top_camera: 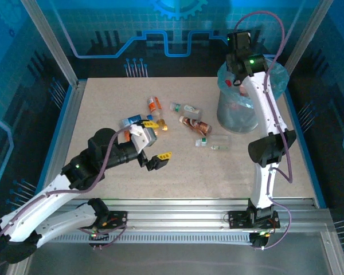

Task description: Put the plastic bottles in the bin

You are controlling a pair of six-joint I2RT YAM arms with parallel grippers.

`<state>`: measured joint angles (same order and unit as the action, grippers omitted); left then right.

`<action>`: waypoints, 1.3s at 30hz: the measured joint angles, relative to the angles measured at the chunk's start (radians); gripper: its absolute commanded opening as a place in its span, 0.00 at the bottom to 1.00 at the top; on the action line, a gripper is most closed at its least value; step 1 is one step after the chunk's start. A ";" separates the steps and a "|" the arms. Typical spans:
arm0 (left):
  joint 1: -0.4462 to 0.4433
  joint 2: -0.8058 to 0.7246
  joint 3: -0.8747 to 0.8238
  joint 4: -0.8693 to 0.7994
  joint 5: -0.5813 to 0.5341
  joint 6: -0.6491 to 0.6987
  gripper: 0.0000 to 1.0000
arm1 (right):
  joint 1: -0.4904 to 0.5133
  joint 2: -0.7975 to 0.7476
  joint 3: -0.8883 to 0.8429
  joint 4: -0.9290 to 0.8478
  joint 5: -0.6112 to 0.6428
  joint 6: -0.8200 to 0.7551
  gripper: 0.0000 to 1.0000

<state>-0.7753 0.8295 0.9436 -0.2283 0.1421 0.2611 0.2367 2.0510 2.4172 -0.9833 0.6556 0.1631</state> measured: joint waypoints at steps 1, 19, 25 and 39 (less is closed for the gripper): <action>0.000 0.011 0.007 0.000 0.000 -0.001 0.99 | -0.003 0.000 -0.015 -0.005 -0.001 0.003 0.68; 0.000 0.108 0.071 -0.002 -0.016 -0.025 0.99 | -0.046 0.010 -0.036 -0.017 -0.039 0.074 1.00; -0.001 0.105 0.071 -0.002 -0.039 -0.041 0.99 | -0.026 -0.050 -0.091 0.058 -0.068 0.068 0.88; -0.006 0.101 0.053 0.021 -0.127 -0.106 0.99 | -0.071 -0.134 -0.373 0.154 -0.201 0.065 0.43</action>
<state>-0.7811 0.9306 0.9966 -0.2077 0.0154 0.1547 0.1661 1.9167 2.0445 -0.8291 0.4545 0.2279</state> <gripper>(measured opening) 0.990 0.430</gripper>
